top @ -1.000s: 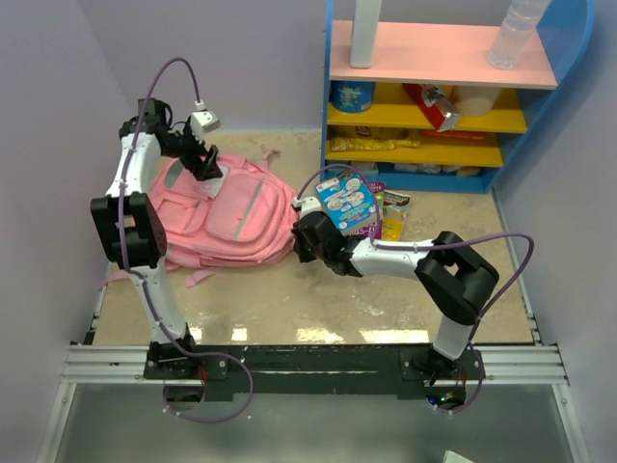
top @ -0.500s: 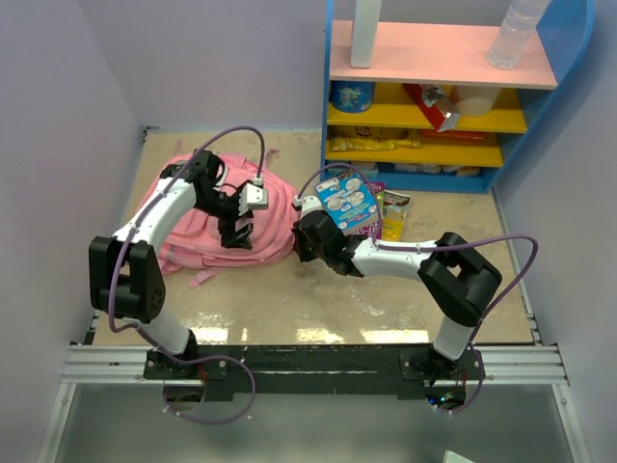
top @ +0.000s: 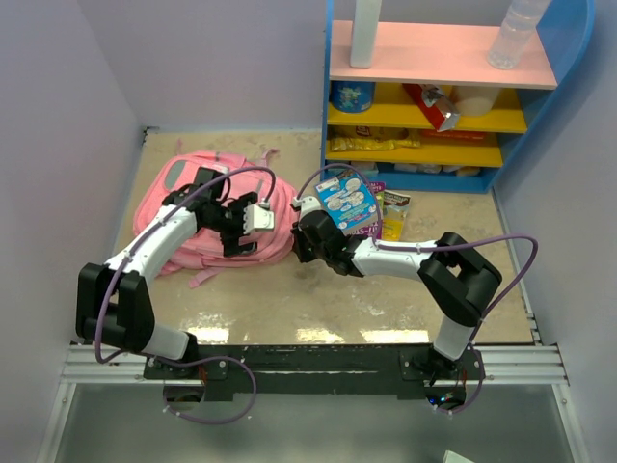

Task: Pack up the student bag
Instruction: Unzip the student bag at the center of the board.

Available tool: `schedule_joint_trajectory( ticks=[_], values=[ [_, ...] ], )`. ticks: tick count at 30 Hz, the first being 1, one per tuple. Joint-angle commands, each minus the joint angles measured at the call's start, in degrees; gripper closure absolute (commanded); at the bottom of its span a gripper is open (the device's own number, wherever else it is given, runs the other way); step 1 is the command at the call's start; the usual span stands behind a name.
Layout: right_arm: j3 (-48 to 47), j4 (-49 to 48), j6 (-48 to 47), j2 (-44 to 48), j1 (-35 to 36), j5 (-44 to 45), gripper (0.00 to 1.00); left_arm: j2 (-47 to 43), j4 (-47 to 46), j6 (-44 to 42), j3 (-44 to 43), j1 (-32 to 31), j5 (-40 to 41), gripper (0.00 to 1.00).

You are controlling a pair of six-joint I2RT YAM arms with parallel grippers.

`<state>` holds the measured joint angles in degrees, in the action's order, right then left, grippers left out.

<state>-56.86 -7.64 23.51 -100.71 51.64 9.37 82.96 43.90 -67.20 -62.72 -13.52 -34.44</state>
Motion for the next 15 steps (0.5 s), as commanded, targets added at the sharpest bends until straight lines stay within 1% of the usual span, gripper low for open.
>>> schedule_joint_trajectory(
  ticks=[1,4,8,15],
  values=[
    [-1.15,-0.98,-0.57,2.53,0.31,-1.90,1.00,-1.13,-7.24,-0.83,4.96,-0.98,4.28,0.00],
    [-0.88,-0.89,-0.65,2.80,0.31,-2.07,1.00,-1.04,-10.23,-0.74,6.29,-1.25,5.95,0.00],
    [-0.62,-0.97,-0.66,2.88,0.31,-2.51,1.00,-0.43,-13.92,1.10,5.42,-1.16,6.84,0.00],
    [0.17,-1.06,-0.66,3.23,0.31,-3.30,1.00,0.54,-14.90,1.20,3.57,-1.25,6.57,0.00]
  ],
)
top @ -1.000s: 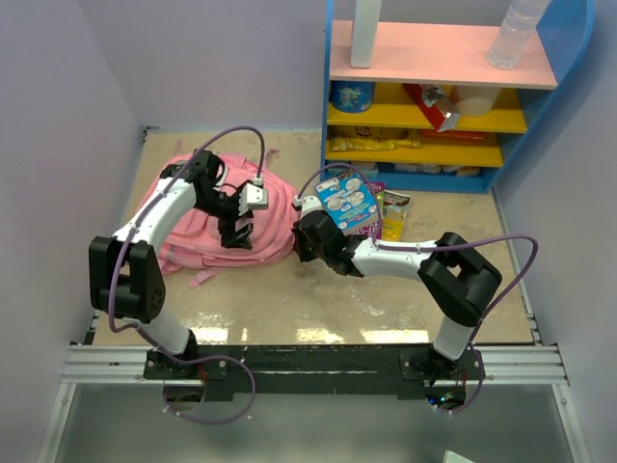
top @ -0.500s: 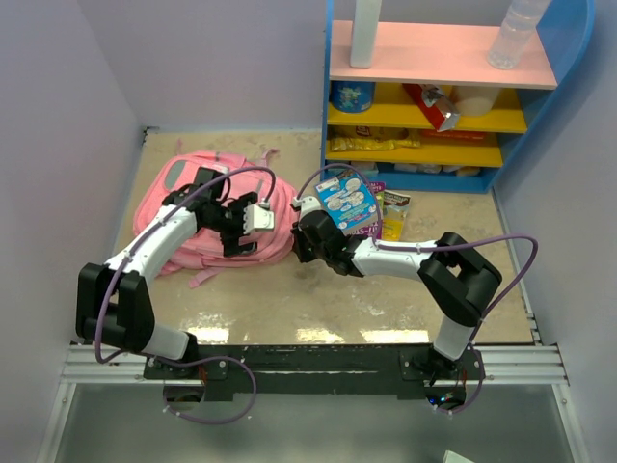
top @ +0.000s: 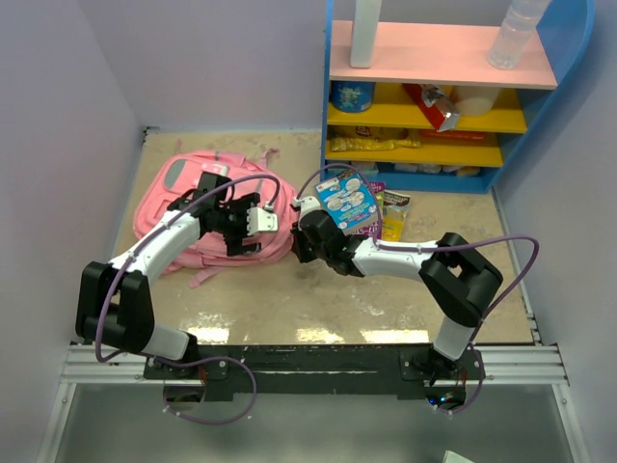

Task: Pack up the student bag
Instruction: Unzip the student bag at the center of the board.

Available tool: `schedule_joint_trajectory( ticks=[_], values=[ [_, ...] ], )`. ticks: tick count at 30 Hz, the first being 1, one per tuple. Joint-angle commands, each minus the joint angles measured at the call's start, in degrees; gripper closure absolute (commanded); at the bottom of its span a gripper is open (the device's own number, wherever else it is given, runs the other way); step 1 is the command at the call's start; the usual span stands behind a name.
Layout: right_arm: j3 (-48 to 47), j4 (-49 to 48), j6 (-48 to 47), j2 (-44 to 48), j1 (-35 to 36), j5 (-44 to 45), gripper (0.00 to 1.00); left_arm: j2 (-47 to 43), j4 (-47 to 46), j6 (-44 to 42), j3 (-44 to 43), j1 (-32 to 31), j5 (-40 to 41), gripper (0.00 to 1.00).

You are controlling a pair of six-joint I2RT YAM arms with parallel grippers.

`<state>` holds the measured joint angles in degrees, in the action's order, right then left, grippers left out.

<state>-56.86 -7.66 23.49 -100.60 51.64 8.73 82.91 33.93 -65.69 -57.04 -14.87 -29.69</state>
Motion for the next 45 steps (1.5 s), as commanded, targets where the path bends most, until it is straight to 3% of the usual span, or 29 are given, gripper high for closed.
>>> schedule_joint_trajectory(
  ticks=[1,4,7,13,14,19,38,45],
  values=[
    [0.26,-1.13,-0.63,3.21,0.39,-2.67,1.00,0.93,-4.84,-1.01,-1.85,0.11,2.09,0.00],
    [0.52,-1.22,-0.55,3.39,0.31,-3.02,1.00,0.76,-5.19,-2.07,0.16,0.20,2.01,0.00],
    [0.79,-1.30,-0.55,3.56,0.31,-3.11,1.00,1.98,-5.11,-1.29,0.09,0.11,2.18,0.08],
    [1.23,-1.39,-0.63,3.39,0.31,-3.19,1.00,5.06,-3.09,2.05,-3.42,0.11,3.68,0.54],
    [1.23,-1.48,-0.63,3.13,0.31,-3.28,1.00,5.24,-2.56,2.58,-3.96,0.02,3.68,0.67],
    [1.40,-1.39,-0.90,2.60,0.39,-2.76,1.00,4.98,-1.33,5.13,-6.51,0.11,2.01,0.99],
    [-0.09,-3.94,-2.13,2.42,2.59,1.11,1.00,-3.72,-6.42,20.59,-8.88,0.11,-7.04,1.00],
    [1.57,-5.43,-2.13,3.73,6.63,6.55,1.00,-2.06,-8.53,28.06,-11.87,0.20,-5.03,1.00]
  ],
)
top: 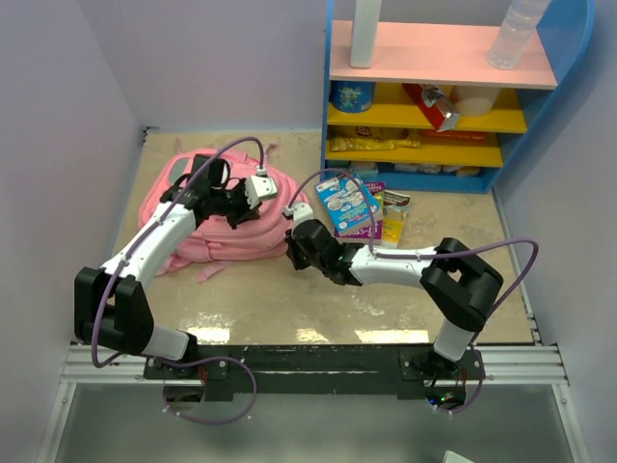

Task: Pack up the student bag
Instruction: Unzip the student bag at the center of the board.

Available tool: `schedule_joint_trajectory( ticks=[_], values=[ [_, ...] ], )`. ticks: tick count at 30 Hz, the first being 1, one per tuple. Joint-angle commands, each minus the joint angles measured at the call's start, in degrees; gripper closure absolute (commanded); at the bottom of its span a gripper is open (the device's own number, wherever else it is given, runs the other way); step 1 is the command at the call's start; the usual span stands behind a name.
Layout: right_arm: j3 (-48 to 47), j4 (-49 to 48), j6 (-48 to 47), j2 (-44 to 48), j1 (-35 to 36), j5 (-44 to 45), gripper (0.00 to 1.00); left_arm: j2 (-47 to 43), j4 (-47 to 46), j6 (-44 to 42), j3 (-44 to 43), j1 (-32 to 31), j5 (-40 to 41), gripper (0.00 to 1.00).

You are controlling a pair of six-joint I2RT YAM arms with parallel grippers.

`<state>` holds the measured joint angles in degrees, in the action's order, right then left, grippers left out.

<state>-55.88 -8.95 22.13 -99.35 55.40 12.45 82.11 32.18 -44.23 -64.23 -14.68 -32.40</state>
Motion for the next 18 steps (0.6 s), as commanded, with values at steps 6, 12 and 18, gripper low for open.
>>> schedule_joint_trajectory(
  ticks=[6,12,18],
  values=[
    [1.91,-5.46,-0.51,4.43,6.91,5.66,1.00,0.24,-9.86,10.38,-4.33,0.00,2.08,1.00],
    [0.34,-7.48,-0.33,2.15,9.55,5.48,1.00,0.60,-10.83,13.81,-4.85,-0.18,0.06,1.00],
    [-5.81,-8.89,-1.21,-4.35,12.01,4.08,1.00,0.95,-11.97,16.36,-5.21,-0.97,-0.38,1.00]
  ],
)
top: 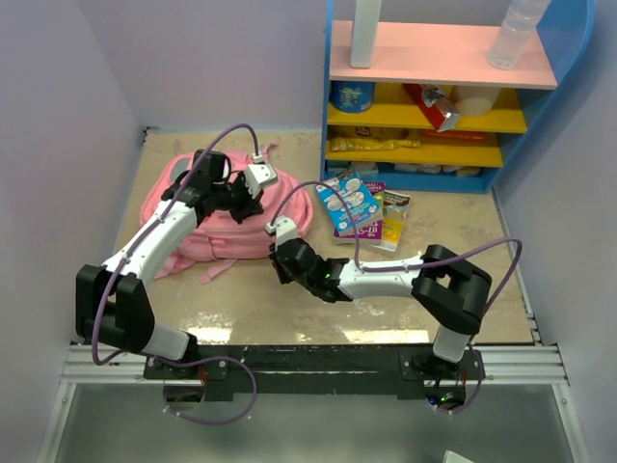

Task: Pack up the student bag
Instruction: Unzip the student bag at the center of the board.

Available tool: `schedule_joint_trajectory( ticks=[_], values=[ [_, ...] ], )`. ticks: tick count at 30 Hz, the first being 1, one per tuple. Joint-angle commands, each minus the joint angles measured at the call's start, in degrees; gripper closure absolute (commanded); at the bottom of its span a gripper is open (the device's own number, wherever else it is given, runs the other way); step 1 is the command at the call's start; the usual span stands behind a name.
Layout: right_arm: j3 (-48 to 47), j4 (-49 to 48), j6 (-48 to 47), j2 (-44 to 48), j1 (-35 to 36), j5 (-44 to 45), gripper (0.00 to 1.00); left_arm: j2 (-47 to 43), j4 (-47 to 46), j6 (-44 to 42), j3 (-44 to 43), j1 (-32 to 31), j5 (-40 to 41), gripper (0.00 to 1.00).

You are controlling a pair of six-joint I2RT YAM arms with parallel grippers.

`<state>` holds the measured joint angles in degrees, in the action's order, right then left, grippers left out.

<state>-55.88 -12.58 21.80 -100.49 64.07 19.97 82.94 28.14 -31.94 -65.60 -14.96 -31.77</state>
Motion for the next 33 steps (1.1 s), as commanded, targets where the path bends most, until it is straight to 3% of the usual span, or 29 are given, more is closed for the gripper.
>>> schedule_joint_trajectory(
  ticks=[1,21,26,27,29,33],
  values=[
    [-6.60,-5.35,-1.15,-4.01,4.12,-3.36,1.00,0.12,-7.93,4.17,-3.83,-0.77,-1.01,1.00],
    [-22.25,-11.25,-6.77,-18.42,7.20,-10.30,1.00,-2.08,-5.38,4.52,-4.80,-1.30,-3.91,1.00],
    [-20.24,-9.84,-7.04,-15.45,7.29,-7.15,0.99,-3.13,-2.14,0.66,-4.27,-0.77,-4.00,1.00],
    [-19.37,-9.05,-7.04,-14.40,7.29,-6.35,0.86,-3.48,-1.34,-0.22,-4.01,0.10,-4.35,1.00],
    [-16.20,-8.08,-6.95,-10.71,6.94,-5.03,0.72,-4.45,1.47,-3.20,-3.22,1.33,-5.75,1.00],
    [-8.91,-7.37,-5.98,-2.62,6.15,-2.66,0.55,-5.59,6.92,-7.42,-2.78,6.77,-8.48,1.00]
  ],
)
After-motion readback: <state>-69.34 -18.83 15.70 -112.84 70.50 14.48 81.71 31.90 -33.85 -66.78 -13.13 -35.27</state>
